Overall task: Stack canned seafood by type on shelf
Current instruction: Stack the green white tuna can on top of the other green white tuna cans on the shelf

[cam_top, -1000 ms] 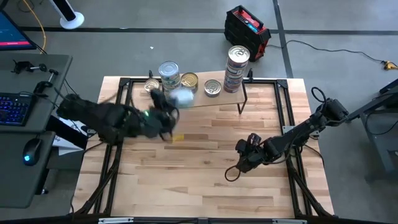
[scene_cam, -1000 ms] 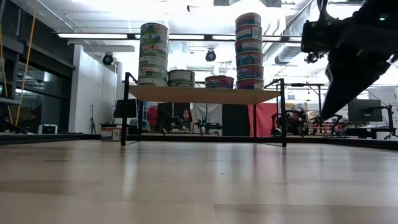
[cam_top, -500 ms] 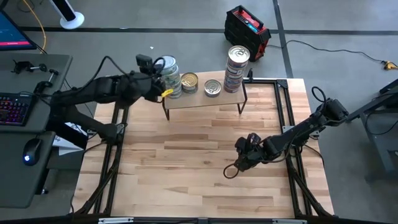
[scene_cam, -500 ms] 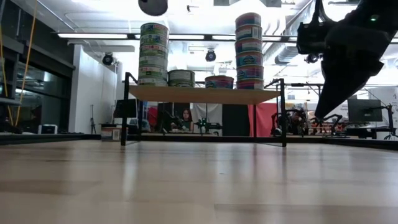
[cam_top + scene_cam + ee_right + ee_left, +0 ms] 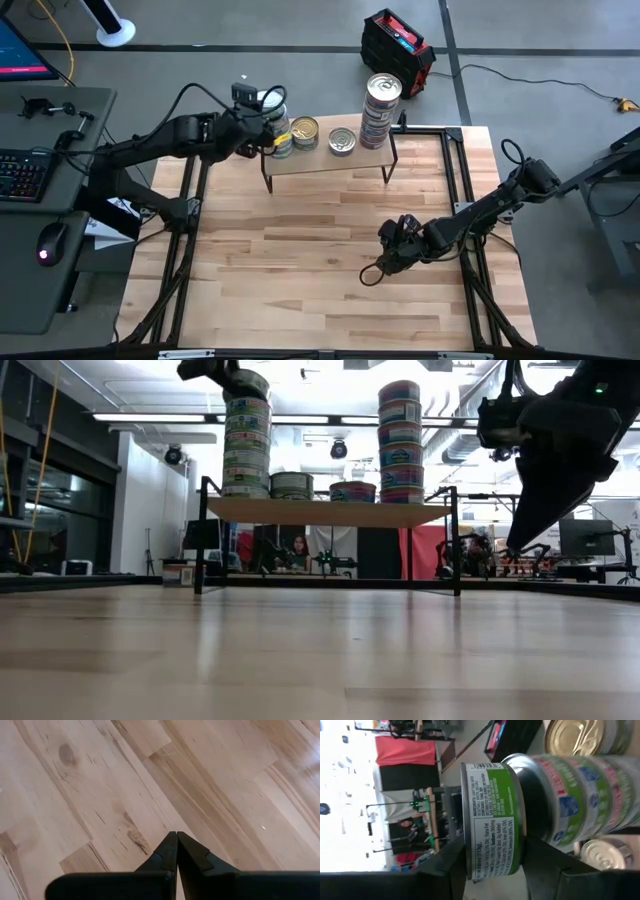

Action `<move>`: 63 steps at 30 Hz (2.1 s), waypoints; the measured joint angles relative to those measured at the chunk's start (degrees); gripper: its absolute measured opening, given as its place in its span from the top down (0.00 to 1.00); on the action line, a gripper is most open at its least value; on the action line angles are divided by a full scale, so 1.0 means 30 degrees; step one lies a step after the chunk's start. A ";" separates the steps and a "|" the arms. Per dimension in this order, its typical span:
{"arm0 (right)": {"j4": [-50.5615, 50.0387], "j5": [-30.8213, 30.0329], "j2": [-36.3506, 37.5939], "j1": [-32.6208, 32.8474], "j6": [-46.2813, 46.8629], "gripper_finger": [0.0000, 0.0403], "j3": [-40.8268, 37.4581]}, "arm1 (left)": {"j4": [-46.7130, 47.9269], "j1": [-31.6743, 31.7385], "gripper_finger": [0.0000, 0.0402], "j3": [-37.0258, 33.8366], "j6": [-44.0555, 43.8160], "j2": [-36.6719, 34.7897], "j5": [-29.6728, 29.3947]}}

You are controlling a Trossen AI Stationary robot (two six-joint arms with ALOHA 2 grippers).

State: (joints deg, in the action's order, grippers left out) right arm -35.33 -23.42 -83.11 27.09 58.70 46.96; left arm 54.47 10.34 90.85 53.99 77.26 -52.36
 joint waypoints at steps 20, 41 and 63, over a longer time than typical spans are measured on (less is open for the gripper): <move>-0.0153 0.0098 0.0000 0.0000 -0.0063 1.00 0.0000 | 0.0082 0.0303 0.54 0.0000 -0.1492 -0.0003 0.1285; -0.0146 0.0077 0.0000 0.0000 0.0284 1.00 0.0000 | 0.1805 0.1068 0.54 0.0937 -0.4108 -0.0017 0.4324; -0.0131 0.0036 0.0000 0.0000 0.0651 1.00 0.0000 | 0.1388 0.1039 0.54 0.0984 -0.4035 -0.0003 0.3944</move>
State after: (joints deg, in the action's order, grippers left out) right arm -35.72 -23.31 -83.11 27.09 60.65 46.96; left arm 58.63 13.45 93.80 41.89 77.25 -40.53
